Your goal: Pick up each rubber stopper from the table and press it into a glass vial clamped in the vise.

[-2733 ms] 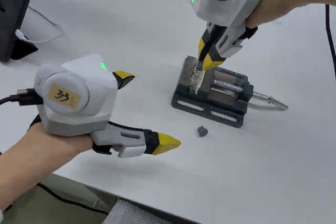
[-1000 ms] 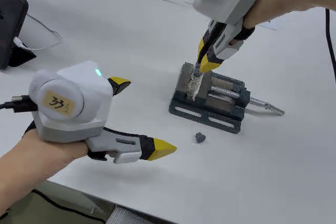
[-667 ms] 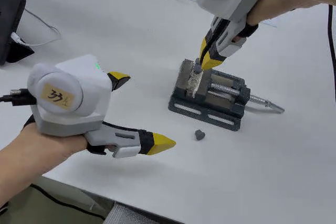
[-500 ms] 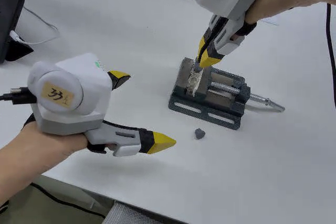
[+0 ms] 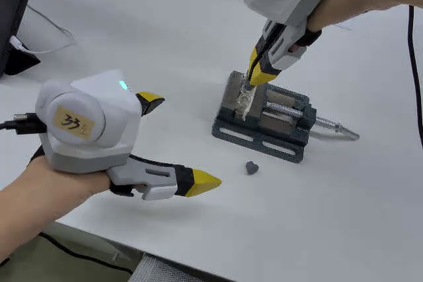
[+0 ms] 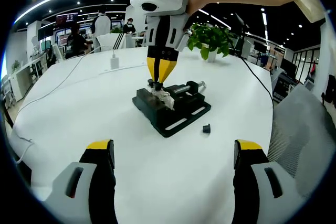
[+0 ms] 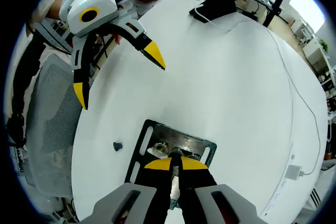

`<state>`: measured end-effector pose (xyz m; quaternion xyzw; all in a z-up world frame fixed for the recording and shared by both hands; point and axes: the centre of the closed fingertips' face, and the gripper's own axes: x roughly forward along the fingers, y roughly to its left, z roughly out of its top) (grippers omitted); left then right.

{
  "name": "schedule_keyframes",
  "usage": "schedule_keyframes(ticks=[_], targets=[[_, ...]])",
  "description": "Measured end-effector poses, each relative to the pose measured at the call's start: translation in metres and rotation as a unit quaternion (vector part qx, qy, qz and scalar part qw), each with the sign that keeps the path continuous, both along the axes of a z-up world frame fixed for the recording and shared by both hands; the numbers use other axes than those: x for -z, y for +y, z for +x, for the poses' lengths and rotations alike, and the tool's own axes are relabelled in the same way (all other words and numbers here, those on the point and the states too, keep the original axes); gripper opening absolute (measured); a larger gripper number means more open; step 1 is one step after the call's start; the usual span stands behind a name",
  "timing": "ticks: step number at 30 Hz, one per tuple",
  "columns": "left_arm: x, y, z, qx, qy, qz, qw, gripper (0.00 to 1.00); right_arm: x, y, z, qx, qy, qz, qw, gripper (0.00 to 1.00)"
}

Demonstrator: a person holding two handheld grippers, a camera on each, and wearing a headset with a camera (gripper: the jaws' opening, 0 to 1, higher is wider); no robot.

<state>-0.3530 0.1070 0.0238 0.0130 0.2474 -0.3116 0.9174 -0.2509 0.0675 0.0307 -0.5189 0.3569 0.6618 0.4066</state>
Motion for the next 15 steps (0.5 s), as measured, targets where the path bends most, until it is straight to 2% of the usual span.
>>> schedule_keyframes(ticks=[6,8,15], targets=[[0.0012,0.0016,0.0026,-0.002,0.002,-0.003,1.0000,0.94,0.0000,0.0002,-0.0035,0.005,-0.019,-0.005,0.9998,0.00],[0.0011,0.0023,0.0040,-0.003,0.002,-0.003,1.0000,0.94,0.0002,-0.0004,-0.0028,-0.005,-0.025,-0.004,0.9997,0.00],[0.0018,0.0019,0.0098,-0.005,0.003,-0.010,0.9999,0.93,-0.0001,-0.0005,-0.0039,0.010,-0.019,-0.003,0.9998,0.00]])
